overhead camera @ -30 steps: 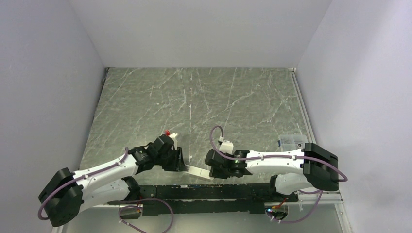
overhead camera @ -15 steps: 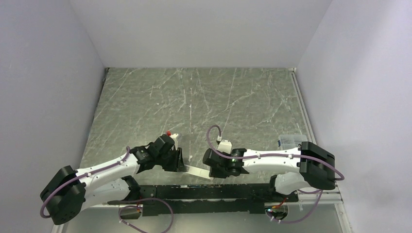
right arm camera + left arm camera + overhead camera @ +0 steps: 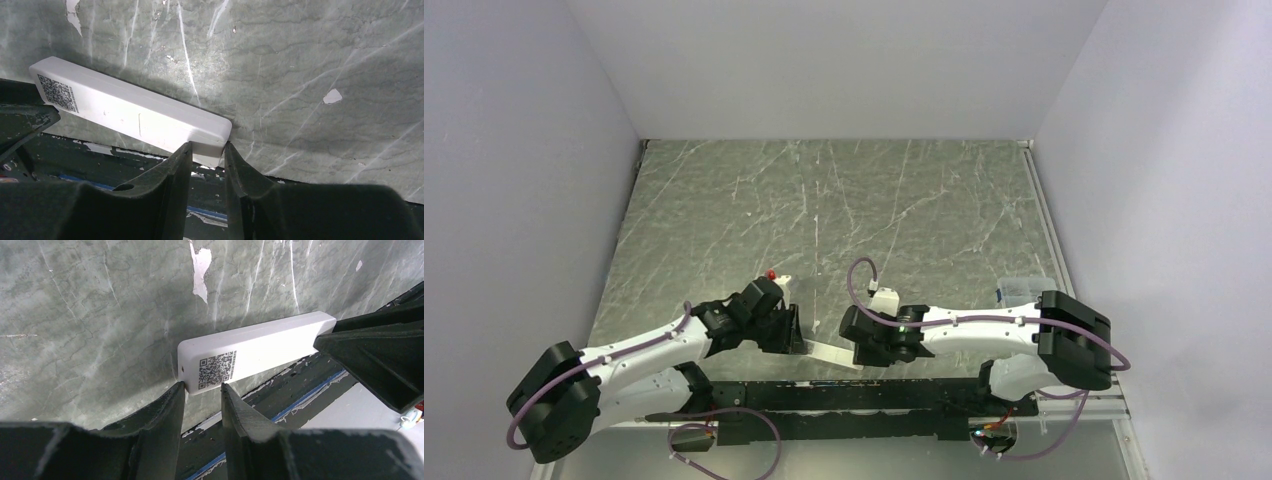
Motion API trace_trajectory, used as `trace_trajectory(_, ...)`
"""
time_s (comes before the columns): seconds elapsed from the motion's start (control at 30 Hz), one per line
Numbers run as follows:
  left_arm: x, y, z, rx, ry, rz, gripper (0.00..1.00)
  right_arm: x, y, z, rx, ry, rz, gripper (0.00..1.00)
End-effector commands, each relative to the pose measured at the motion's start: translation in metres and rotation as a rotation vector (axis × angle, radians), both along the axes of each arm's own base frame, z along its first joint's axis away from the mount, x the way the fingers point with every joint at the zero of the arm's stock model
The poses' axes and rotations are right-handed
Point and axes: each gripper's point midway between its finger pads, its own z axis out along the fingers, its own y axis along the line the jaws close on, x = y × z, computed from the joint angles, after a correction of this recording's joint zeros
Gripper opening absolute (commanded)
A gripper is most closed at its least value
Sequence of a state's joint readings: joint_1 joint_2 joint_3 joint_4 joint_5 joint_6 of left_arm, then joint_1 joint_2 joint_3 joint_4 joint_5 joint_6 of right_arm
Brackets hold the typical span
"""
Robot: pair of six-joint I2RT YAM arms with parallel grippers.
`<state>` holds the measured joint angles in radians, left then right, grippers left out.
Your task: Load the batteries into the remote control
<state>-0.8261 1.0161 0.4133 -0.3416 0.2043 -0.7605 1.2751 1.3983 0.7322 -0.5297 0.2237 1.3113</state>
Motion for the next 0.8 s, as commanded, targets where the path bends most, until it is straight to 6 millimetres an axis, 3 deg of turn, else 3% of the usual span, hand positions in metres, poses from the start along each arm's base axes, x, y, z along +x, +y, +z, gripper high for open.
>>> trace_trajectory(0.0, 0.003, -0.011, 0.017, -0.058, -0.024, -0.024, 0.39, 0.001, 0.007, -0.009, 0.01, -0.012, -0.001, 0.32)
trace_trajectory(0.27, 0.005, -0.008, 0.023, -0.045, -0.036, -0.006, 0.4, 0.006, -0.004, -0.002, -0.019, -0.047, -0.008, 0.38)
trace_trajectory(0.53, 0.007, -0.007, 0.023, -0.029, -0.031, 0.003, 0.4, 0.013, -0.025, 0.01, -0.072, -0.098, -0.025, 0.54)
trace_trajectory(0.77, 0.011, -0.005, 0.032, -0.016, -0.042, 0.025, 0.47, 0.02, -0.031, 0.027, -0.052, -0.158, -0.019, 0.58)
